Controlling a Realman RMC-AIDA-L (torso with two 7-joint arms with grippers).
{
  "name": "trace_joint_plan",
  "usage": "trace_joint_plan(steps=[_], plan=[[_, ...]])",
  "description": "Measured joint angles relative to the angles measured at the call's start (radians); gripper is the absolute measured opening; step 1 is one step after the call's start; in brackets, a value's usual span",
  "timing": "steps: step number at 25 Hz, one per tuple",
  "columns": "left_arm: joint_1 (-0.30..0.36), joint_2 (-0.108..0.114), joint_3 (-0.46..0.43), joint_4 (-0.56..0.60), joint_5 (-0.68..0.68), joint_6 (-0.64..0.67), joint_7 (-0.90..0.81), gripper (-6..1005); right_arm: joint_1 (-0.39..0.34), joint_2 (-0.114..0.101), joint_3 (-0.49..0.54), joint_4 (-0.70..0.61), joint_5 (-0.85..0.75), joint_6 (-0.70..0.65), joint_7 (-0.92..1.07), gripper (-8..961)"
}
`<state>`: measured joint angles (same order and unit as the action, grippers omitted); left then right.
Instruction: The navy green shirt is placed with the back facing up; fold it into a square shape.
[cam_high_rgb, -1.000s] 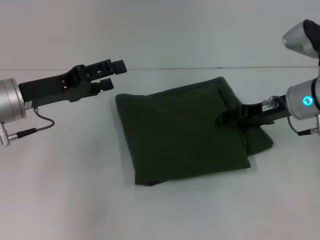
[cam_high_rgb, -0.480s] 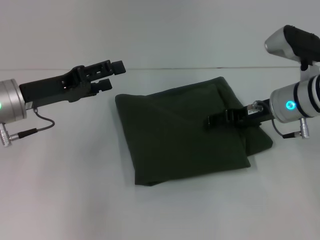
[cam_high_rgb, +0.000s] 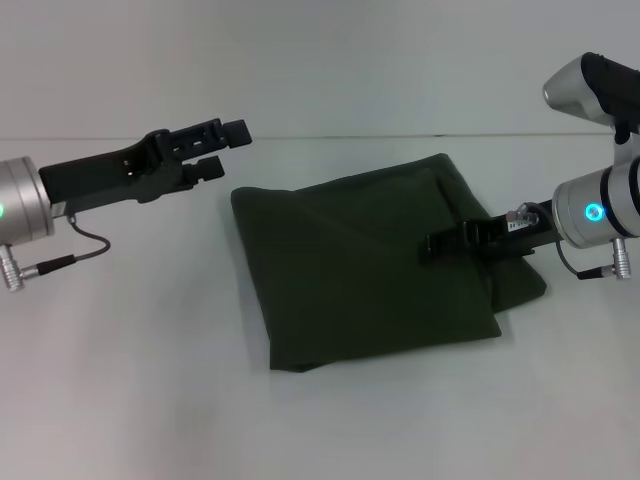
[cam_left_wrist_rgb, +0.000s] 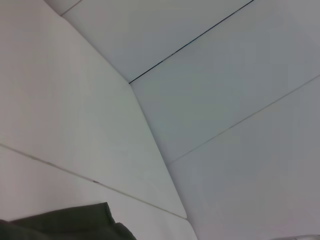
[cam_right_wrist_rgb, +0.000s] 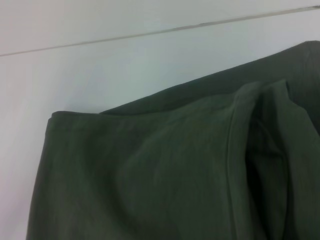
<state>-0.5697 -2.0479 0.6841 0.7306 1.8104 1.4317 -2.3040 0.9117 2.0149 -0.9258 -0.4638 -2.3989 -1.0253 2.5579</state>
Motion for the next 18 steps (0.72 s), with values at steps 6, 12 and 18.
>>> trace_joint_plan(steps=[6,12,18], plan=[[-0.005,0.000,0.000,-0.007,0.000,-0.004,0.000,918,0.004,0.001,0.005,-0.004,0.005,0.002,0.001,774],[-0.005,0.000,0.000,-0.007,-0.001,-0.015,0.000,918,0.002,0.000,0.014,-0.011,0.007,0.002,0.003,652],[-0.007,-0.001,0.000,-0.007,-0.006,-0.016,0.000,917,0.002,-0.001,0.021,-0.012,0.008,0.002,0.001,299]])
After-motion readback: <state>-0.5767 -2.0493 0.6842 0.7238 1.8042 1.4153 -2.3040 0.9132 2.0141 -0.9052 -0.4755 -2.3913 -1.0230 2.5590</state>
